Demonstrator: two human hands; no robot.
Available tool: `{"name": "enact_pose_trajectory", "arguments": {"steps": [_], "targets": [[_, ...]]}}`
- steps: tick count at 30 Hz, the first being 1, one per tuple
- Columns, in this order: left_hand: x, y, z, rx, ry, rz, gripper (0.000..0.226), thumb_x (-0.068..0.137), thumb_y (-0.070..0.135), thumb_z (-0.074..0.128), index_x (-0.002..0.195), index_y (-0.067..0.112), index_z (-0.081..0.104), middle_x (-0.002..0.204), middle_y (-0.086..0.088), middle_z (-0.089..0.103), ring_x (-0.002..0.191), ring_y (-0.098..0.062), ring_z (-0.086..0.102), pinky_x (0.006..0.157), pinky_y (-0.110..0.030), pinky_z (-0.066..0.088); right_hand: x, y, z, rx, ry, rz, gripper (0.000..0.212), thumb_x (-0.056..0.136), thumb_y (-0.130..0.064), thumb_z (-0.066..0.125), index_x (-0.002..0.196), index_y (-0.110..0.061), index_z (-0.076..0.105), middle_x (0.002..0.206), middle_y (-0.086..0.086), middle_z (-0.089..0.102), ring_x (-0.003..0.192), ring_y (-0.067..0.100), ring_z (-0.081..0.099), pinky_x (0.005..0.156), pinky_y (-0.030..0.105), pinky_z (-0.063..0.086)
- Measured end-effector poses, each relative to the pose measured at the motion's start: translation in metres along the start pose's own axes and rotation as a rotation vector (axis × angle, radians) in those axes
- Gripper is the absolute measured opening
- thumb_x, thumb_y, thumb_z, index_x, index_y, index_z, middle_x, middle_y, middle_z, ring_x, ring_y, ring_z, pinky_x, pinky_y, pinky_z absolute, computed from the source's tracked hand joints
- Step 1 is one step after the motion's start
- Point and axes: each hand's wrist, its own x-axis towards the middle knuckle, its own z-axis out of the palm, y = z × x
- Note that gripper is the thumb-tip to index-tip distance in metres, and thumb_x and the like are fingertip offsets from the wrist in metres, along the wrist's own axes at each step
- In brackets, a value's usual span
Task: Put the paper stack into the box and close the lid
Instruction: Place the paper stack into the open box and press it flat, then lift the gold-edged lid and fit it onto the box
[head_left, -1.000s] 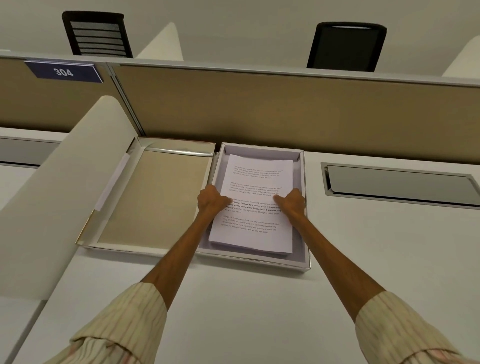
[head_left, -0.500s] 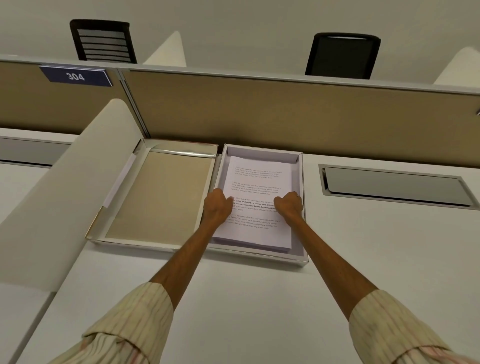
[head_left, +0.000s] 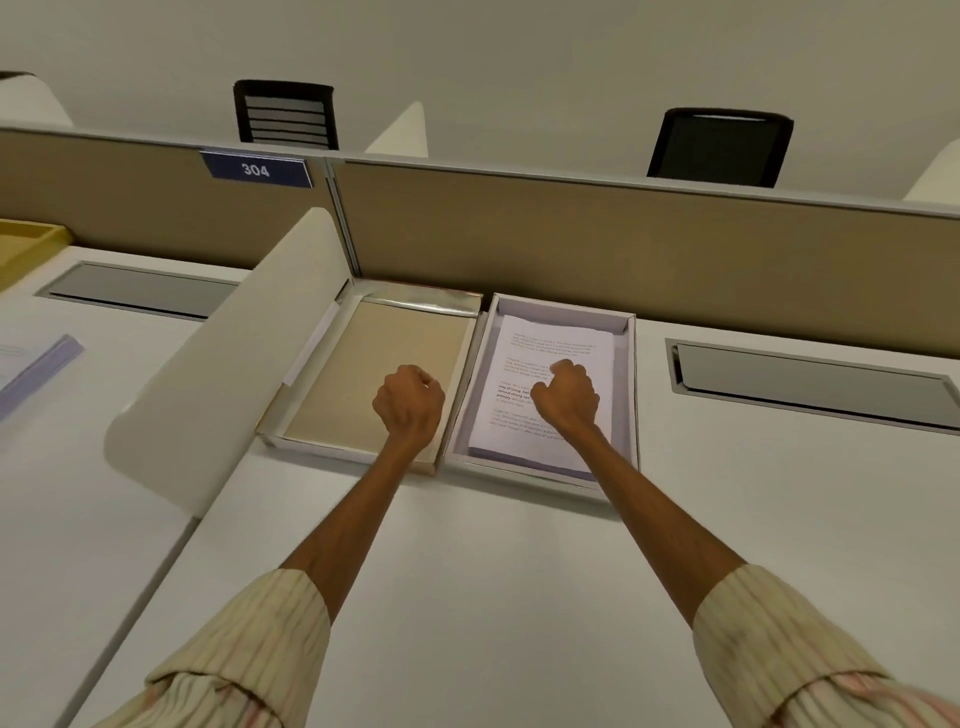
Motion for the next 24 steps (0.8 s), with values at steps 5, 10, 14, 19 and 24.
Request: {"name": "enact_pose_trajectory", "arguments": {"steps": [5,10,14,19,24], "targets": [[-0.004,-0.057,-0.029,0.047,0.009,-0.124,0.045,0.078,0.021,0.070,0.118,0.001,0.058,0.117,-0.020,0.062,0.100,-0.038,0.065,0.081,-0.041,0.050,-0.025,-0.031,0.034,0.004,-0.140,-0.157,0.048,0.086,-0.029,0.067,0.128,-0.009,0.056,0.134,0.012,0.056,0.123,0.030,0.054,0.103,0.045,0.046],[-0.007,-0.100,-0.043,0.153,0.003,-0.378,0.089,0.070,0.023,0.078,0.138,-0.006,0.028,0.135,-0.025,0.041,0.120,-0.038,0.046,0.090,-0.047,0.049,-0.053,-0.054,0.072,-0.068,-0.382,-0.409,0.053,0.081,-0.036,0.074,0.126,-0.012,0.059,0.138,0.009,0.054,0.128,0.026,0.049,0.105,0.039,0.041],[-0.006,-0.121,-0.039,0.035,-0.040,-0.602,0.097,0.070,0.034,0.080,0.139,-0.009,0.027,0.137,-0.026,0.041,0.125,-0.038,0.042,0.098,-0.047,0.042,-0.071,-0.057,0.096,-0.244,-0.493,-0.503,0.049,0.081,-0.035,0.074,0.123,-0.011,0.065,0.130,0.008,0.064,0.122,0.027,0.057,0.101,0.037,0.044],[0.011,-0.117,-0.034,-0.232,-0.201,-0.576,0.059,0.080,0.031,0.069,0.123,-0.006,0.054,0.132,-0.029,0.051,0.124,-0.043,0.044,0.098,-0.045,0.044,-0.068,-0.054,0.105,-0.325,-0.360,-0.539,0.019,0.089,-0.016,0.062,0.094,-0.008,0.078,0.095,0.009,0.078,0.094,0.028,0.067,0.116,0.044,0.029],[0.016,-0.093,-0.033,-0.504,-0.135,-0.566,0.059,0.083,0.007,0.061,0.133,-0.013,0.036,0.128,-0.023,0.050,0.104,-0.030,0.052,0.083,-0.037,0.047,-0.067,-0.055,0.097,-0.223,-0.335,-0.512,0.022,0.089,-0.021,0.064,0.090,-0.005,0.079,0.089,0.009,0.079,0.095,0.029,0.065,0.114,0.045,0.034]]}}
